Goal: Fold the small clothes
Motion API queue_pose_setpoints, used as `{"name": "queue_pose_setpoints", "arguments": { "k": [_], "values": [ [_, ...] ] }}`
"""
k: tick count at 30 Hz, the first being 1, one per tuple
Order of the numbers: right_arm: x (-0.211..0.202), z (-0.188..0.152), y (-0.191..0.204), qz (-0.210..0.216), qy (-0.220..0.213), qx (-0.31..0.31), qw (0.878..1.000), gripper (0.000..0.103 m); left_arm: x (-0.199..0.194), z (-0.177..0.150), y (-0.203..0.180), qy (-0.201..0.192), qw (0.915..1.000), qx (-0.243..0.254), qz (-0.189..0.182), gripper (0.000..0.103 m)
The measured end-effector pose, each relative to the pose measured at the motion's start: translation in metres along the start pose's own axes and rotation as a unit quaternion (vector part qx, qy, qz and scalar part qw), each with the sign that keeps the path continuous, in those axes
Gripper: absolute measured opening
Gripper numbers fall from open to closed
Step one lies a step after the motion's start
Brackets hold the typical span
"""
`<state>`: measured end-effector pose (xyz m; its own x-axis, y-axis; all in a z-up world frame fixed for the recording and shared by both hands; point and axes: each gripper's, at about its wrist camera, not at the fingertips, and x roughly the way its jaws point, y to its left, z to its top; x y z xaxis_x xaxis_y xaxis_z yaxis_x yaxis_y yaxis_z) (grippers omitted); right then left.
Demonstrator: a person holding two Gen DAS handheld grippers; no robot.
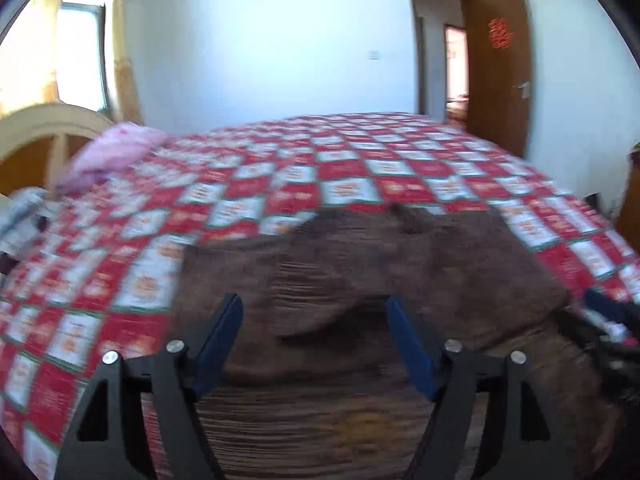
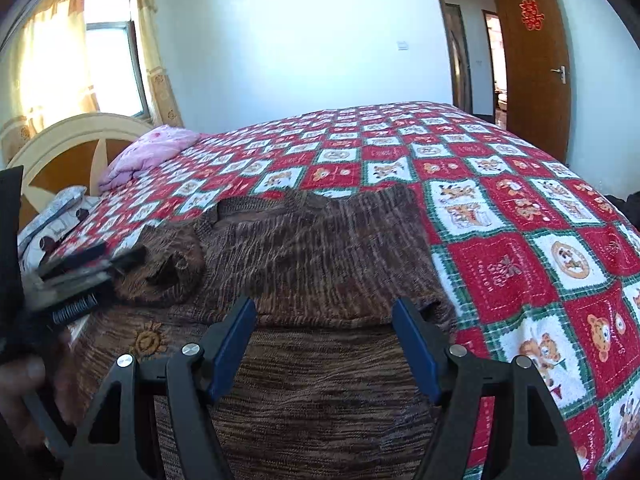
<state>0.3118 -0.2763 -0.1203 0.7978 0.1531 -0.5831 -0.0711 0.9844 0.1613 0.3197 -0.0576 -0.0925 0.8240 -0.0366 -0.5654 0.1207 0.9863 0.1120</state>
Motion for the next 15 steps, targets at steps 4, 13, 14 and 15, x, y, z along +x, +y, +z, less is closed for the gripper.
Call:
{"name": "queue_pose_setpoints", "arguments": {
  "k": [4, 13, 14, 15],
  "values": [
    [0.004, -0.005, 0.022, 0.025, 0.018, -0.022, 0.999, 0.072, 0.036, -0.006, 0.048, 0.031, 0.9869, 0.045, 0.151, 0.087],
    [0.040, 0.030, 0.129, 0.052, 0.062, -0.172, 0.982, 0.072, 0.075, -0.032, 0.083, 0.109, 0.9807, 0.044, 0.156, 0.088],
    [0.049, 0.033, 0.137, 0.045, 0.064, -0.183, 0.980, 0.072, 0.075, -0.032, 0.082, 0.106, 0.9809, 0.045, 0.157, 0.088],
    [0.063, 0.037, 0.149, 0.036, 0.074, -0.197, 0.977, 0.072, 0.073, -0.033, 0.083, 0.102, 0.9820, 0.042, 0.153, 0.088]
  ]
}}
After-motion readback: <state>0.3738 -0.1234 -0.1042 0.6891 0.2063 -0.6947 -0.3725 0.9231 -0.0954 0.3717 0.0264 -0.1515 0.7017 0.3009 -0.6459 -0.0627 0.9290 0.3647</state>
